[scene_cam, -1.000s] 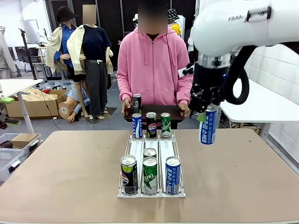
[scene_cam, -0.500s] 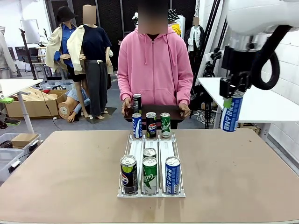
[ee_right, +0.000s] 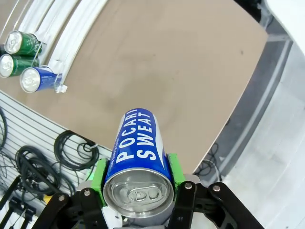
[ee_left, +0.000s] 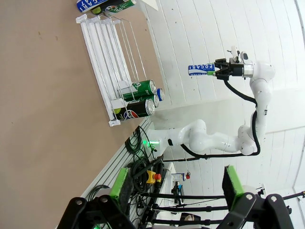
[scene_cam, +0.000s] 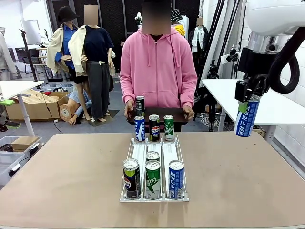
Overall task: Retrieve and hand over the desired beverage to the person.
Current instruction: Pick up another can of the same type that the person held from the Automatic Can Dispenser, then place the picked can on the Handle tray extended by the person.
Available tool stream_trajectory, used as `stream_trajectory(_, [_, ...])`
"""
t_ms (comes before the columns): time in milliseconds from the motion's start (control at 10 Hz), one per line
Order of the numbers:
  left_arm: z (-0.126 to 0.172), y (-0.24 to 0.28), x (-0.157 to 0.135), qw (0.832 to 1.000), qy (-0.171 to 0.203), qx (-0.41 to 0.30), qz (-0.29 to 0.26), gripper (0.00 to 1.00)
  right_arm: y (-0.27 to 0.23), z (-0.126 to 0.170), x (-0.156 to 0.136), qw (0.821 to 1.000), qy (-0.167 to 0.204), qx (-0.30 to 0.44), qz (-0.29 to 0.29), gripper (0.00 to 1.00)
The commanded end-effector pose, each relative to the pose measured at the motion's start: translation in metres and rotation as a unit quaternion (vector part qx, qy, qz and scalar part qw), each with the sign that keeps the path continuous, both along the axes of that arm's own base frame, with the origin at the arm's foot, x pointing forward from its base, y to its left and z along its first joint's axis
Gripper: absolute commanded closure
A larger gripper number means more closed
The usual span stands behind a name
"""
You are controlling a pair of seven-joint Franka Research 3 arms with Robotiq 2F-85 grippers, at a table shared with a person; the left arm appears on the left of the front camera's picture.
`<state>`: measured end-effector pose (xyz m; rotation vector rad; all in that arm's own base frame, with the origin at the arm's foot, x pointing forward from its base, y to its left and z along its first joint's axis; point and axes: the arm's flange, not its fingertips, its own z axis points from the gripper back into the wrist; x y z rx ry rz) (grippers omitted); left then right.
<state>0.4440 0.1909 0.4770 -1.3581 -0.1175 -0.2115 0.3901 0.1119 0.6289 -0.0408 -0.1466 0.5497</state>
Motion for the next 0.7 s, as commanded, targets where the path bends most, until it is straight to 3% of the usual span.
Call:
stream_trajectory(0, [0.0004, -0.0027, -0.0042, 1.000, -0.002, 0.006, 0.006, 0.00, 0.0030, 0.0044, 0.0017, 1.000, -0.004, 0.000, -0.001, 0.81])
stream_trajectory(600, [0.0004, -0.0027, -0.0042, 1.000, -0.002, 0.006, 0.006, 0.00, 0.0030, 0.0044, 0.0017, 1.000, -0.004, 0.000, -0.001, 0.81])
